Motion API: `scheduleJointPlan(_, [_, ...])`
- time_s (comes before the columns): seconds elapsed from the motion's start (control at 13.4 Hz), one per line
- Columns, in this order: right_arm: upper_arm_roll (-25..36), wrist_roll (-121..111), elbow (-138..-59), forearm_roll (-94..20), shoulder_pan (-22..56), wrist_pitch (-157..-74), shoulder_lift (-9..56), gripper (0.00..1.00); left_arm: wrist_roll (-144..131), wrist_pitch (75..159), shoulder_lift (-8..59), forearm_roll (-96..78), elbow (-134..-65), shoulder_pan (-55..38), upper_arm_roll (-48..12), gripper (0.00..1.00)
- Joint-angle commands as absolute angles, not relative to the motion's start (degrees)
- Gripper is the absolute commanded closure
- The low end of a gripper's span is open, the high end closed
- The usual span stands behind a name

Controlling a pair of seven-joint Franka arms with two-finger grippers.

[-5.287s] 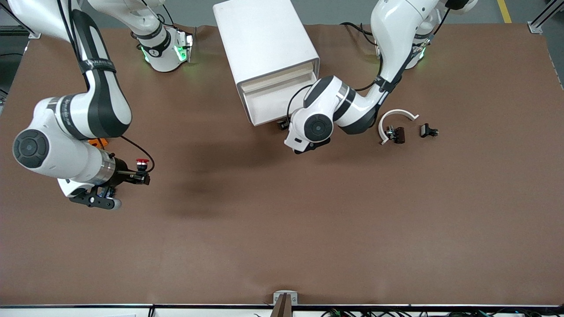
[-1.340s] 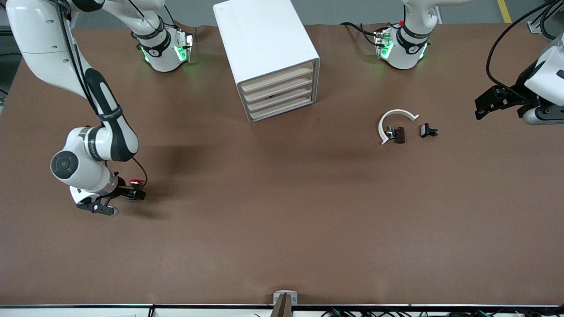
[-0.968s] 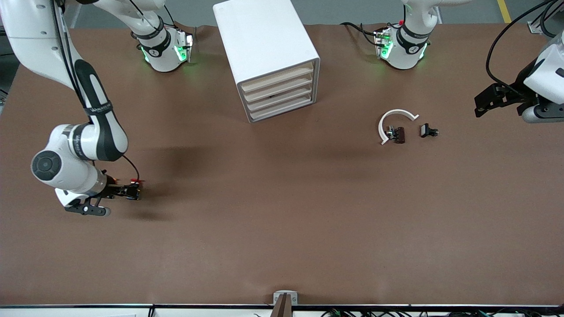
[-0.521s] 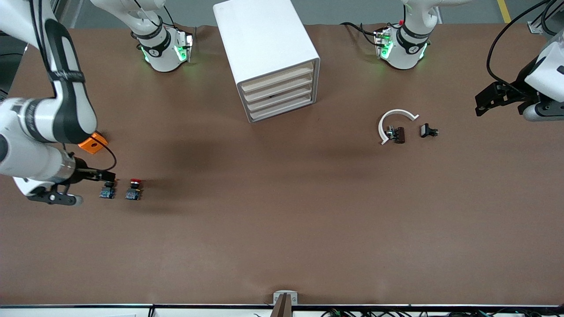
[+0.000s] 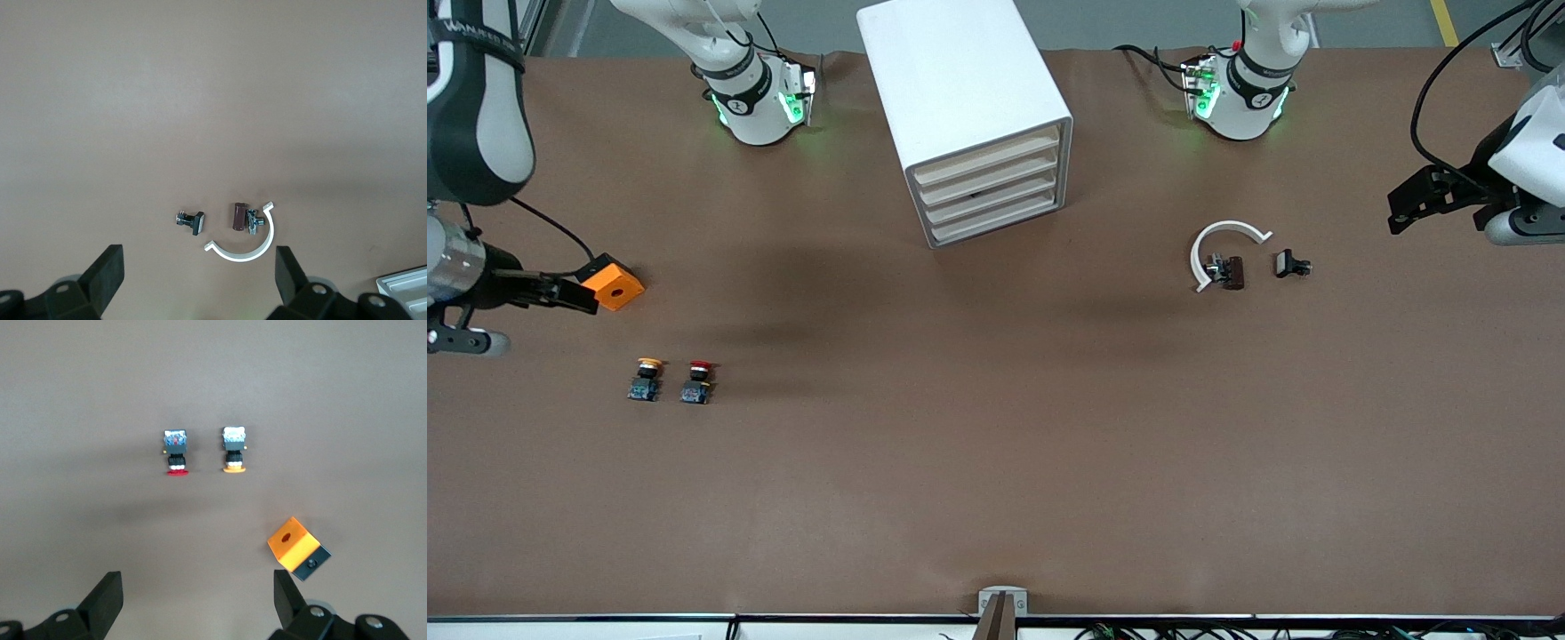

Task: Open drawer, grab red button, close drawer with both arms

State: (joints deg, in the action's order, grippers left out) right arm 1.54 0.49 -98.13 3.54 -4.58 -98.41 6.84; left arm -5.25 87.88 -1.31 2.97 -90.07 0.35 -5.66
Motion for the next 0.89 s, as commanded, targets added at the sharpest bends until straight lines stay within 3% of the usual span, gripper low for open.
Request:
scheduleJointPlan(0.0, [0.88, -2.62, -99.23, 3.43, -5.98, -96.69, 2.91, 0.00, -3.60, 87.63, -2.37, 2.37, -90.97, 0.62, -5.54, 0.00])
scheduleJointPlan(0.3, [0.88, -5.01, -98.62, 1.86, -5.98, -95.54, 1.14, 0.00, -3.60, 87.89, -2.20, 2.37, -90.88, 0.62, -5.71, 0.00])
scheduleJointPlan(0.82, [0.70, -5.10, -90.89, 1.06, -5.62, -90.02, 2.11, 0.00, -3.60, 87.45, -2.37, 2.37, -90.35, 0.62, -5.36, 0.00])
